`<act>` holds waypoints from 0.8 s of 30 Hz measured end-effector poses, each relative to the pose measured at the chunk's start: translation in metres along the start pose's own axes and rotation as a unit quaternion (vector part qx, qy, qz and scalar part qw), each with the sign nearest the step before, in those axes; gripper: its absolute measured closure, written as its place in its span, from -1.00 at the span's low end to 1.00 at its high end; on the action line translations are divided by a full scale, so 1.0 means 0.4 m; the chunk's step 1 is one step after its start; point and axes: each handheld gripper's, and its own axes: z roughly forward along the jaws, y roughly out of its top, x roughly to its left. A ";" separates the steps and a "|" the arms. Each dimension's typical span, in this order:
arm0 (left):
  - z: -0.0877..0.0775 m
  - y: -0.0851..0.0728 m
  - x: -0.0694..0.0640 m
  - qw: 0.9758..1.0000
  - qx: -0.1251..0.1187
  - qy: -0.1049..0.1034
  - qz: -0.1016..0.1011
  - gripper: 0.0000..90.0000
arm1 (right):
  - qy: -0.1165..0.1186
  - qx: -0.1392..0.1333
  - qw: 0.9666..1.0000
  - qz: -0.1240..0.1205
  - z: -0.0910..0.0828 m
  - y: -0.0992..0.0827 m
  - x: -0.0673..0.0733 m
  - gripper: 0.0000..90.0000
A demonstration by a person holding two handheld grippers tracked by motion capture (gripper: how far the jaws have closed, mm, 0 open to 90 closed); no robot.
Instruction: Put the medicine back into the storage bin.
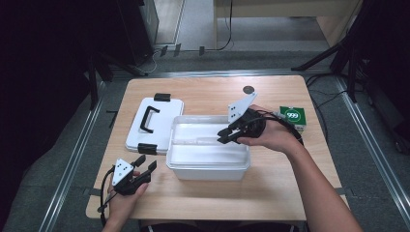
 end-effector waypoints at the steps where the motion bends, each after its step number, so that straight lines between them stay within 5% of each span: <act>1: 0.000 0.000 0.000 1.000 0.000 0.000 0.000 0.07 | -0.001 -0.003 1.000 -0.001 0.004 0.000 -0.005 0.68; 8: -0.001 0.000 0.000 1.000 -0.001 -0.002 -0.001 0.08 | 0.006 0.013 1.000 0.009 0.045 0.000 -0.023 0.71; 12: 0.000 0.000 0.000 1.000 0.000 -0.003 0.000 0.08 | 0.003 0.036 0.999 0.005 0.075 0.006 -0.024 0.99; 24: 0.001 0.000 0.001 1.000 0.003 -0.003 -0.001 0.09 | -0.014 0.027 0.999 0.016 0.059 0.026 -0.025 1.00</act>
